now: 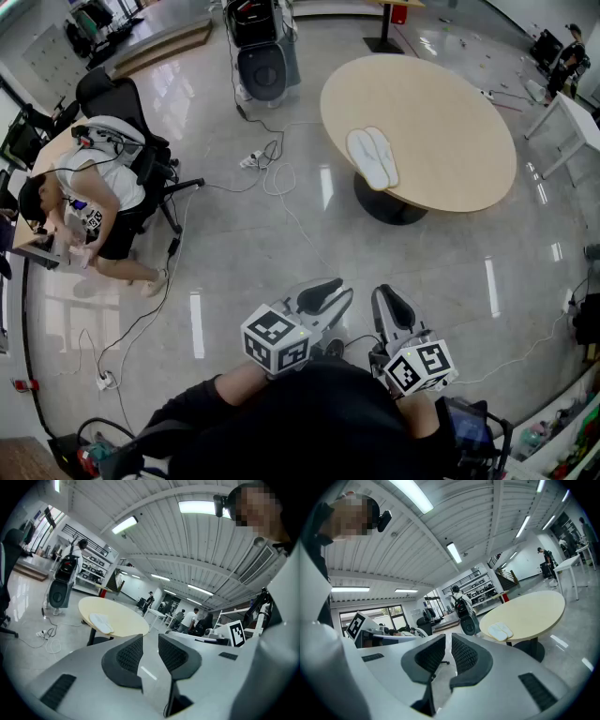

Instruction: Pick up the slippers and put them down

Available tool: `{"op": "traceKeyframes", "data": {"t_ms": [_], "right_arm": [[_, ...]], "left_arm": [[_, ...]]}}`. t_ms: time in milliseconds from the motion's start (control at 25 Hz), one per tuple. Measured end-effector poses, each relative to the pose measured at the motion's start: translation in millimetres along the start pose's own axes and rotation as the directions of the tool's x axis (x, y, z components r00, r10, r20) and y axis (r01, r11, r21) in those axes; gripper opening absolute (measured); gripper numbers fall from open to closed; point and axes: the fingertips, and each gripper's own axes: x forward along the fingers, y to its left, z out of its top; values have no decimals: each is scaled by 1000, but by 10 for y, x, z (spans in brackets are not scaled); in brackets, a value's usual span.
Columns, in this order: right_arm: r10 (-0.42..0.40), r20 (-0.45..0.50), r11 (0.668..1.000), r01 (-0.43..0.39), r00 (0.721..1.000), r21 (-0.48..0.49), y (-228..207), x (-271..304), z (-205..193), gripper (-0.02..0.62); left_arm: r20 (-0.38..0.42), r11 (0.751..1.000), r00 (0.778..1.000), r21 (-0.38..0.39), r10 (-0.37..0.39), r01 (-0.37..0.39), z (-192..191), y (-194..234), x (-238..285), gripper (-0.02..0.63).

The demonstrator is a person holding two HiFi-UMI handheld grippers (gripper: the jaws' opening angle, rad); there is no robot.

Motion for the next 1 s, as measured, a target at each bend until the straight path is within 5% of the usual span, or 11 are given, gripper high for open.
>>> {"op": "traceKeyframes", "data": {"t_ms": [720,1000], "right_arm": [[-114,-25,993,113,993,-35,-217,1443,264,51],[-195,-4,980,195,981,32,-716,1564,317,51]], "left_arm": [[29,990,993,-73,-116,117,786,1337,400,115],[-23,986,988,-70,-150,148,837,1509,849,115]]}}
